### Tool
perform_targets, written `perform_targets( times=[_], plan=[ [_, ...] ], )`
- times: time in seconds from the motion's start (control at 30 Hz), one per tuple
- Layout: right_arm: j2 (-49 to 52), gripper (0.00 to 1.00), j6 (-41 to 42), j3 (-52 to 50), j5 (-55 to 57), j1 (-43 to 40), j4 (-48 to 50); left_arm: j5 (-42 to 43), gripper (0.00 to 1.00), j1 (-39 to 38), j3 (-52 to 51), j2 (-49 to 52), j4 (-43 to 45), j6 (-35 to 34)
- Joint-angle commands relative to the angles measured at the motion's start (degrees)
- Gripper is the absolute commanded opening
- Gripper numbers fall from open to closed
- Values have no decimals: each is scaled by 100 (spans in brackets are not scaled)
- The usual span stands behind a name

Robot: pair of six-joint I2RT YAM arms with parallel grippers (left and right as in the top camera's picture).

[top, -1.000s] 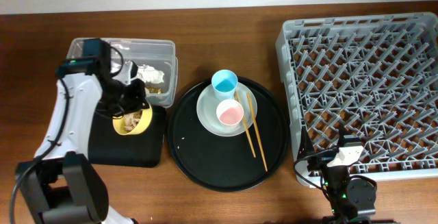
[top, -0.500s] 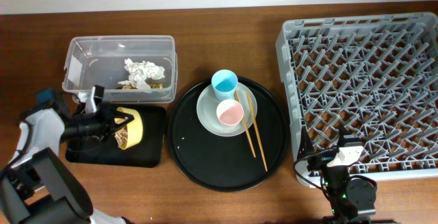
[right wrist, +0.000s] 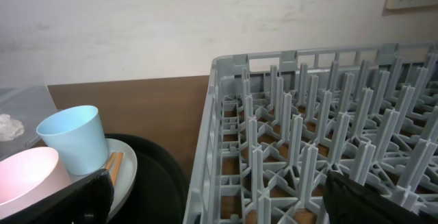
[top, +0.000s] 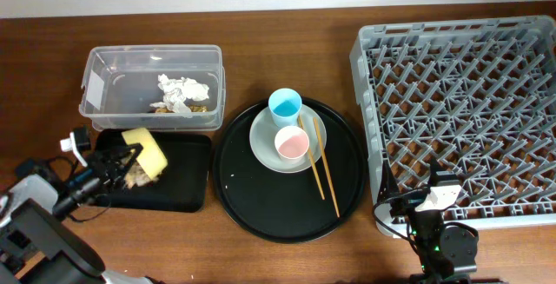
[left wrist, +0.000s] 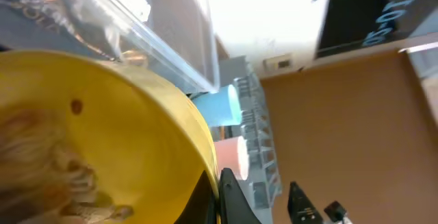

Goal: Sort waste into correct bins and load items into the dishwasher rack
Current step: 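Tilt the yellow bowl to pour peanut shells onto the black tray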

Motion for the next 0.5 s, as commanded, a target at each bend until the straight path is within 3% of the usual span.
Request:
perform_targets(
  times=[0.0, 0.33, 0.47],
  plan=[
    [-17, 98, 42, -28, -52, -44, -15, 1082, 0, 61, -278, -59, 223, 205],
    [-17, 99, 39, -28, -52, -44, -15, 1082, 0, 68, -280, -59, 225, -264],
    [-17, 98, 42, -28, -52, -44, -15, 1082, 0, 68, -280, -59, 118, -782]
  ],
)
